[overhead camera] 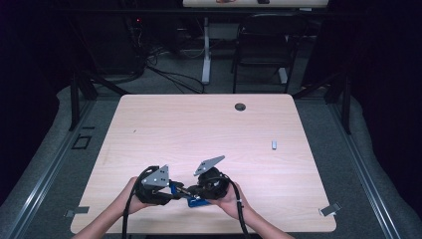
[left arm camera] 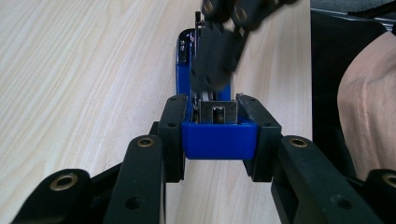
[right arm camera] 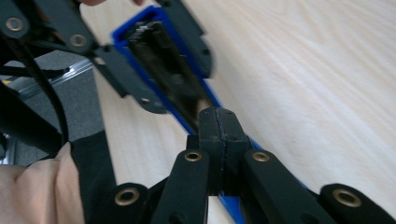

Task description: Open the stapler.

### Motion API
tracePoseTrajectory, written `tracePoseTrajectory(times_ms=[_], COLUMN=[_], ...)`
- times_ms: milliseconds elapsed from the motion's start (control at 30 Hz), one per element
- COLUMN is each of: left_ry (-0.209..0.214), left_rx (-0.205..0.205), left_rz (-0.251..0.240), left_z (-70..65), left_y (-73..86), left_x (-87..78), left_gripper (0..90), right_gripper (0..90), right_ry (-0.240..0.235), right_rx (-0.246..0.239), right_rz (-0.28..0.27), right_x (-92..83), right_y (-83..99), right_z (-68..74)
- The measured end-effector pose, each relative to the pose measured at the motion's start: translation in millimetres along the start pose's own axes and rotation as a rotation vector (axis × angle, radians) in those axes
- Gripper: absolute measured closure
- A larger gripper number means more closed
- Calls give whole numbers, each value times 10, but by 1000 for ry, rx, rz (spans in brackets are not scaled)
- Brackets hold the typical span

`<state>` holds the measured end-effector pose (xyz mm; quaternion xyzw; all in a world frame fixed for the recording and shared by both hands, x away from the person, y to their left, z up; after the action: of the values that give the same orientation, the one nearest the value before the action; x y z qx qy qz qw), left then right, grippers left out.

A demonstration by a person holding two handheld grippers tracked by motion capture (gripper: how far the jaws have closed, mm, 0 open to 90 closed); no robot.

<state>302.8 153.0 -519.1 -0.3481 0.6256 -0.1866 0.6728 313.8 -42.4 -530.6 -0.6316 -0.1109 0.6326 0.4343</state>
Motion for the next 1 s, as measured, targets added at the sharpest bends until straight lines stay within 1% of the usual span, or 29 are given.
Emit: tracePoseTrajectory(times_ms=[33, 67, 100, 133, 167, 200, 233, 267, 300, 333, 367, 400, 433, 467, 567, 633, 733, 800, 833, 867, 900, 967, 1000], left_ry=[0, 0, 1, 0, 0, -1, -2, -5, -6, -5, -8, -7, -7, -9, -10, -8, -6, -5, -6, -1, 2, -2, 0], left_rx=[0, 1, 2, 3, 5, 4, 3, 3, 6, 5, 0, 4, -2, -2, 1, -11, -10, -16, -12, -20, -22, -20, -21], left_rz=[0, 2, 2, 3, 4, 4, 5, 6, 13, 19, 24, 30, 33, 37, 46, 47, 59, 63, 79, 69, 73, 77, 74], left_z=[0, 1, 1, 0, 2, 4, 1, -3, -5, -3, -6, -5, -5, -3, -7, -7, 7, 8, 13, 14, 18, 21, 22], left_y=[0, 6, 11, 15, 20, 28, 32, 37, 43, 53, 66, 78, 87, 96, 115, 135, 170, 190, 197, 208, 211, 218, 222], left_x=[0, -5, -8, -9, -12, -14, -15, -16, -19, -17, -9, -10, -11, -11, -16, -15, -16, -13, -20, -9, -10, -10, -7], left_gripper=[659, 659, 659, 659, 659, 659, 659, 659, 660, 660, 660, 660, 661, 661, 661, 662, 662, 662, 662, 662, 662, 662, 662], right_gripper=[900, 900, 900, 900, 900, 900, 900, 900, 900, 900, 900, 900, 900, 900, 900, 900, 900, 900, 900, 900, 900, 900, 900], right_ry=[0, 9, 37, 64, 64, 96, 96, 102, 117, 113, 112, 117, 114, 114, 113, 113, 118, 113, 95, 81, 113, 106, 103], right_rx=[0, 5, 13, 23, 23, 45, 45, 42, 44, 51, 60, 63, 71, 80, 82, 94, 98, 107, 112, 107, 80, 86, 75], right_rz=[0, 7, 23, 58, 58, 92, 92, 120, 129, 136, 155, 170, 179, 168, 181, 178, 176, 173, 178, 193, 201, 201, 218], right_x=[0, -19, -48, -86, -86, -117, -117, -131, -141, -152, -157, -162, -160, -161, -186, -195, -211, -225, -230, -218, -207, -206, -210], right_y=[0, 5, 23, 63, 63, 135, 135, 164, 194, 220, 245, 267, 289, 306, 315, 325, 338, 347, 351, 360, 376, 374, 374], right_z=[0, -36, -99, -207, -207, -329, -329, -375, -409, -439, -458, -471, -484, -494, -519, -527, -538, -541, -534, -518, -473, -461, -453])
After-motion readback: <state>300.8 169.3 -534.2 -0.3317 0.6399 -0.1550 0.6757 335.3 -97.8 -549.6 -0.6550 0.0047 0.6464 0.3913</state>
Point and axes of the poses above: each handheld gripper's, and its own axes: x roughly forward along the jaws, y roughly out of its underside, z roughly to its left, the point moved 2 cm from there along x, roughly forward along the jaws, and after that the axes turned 3 degrees about -x, right-handed, at the moved point
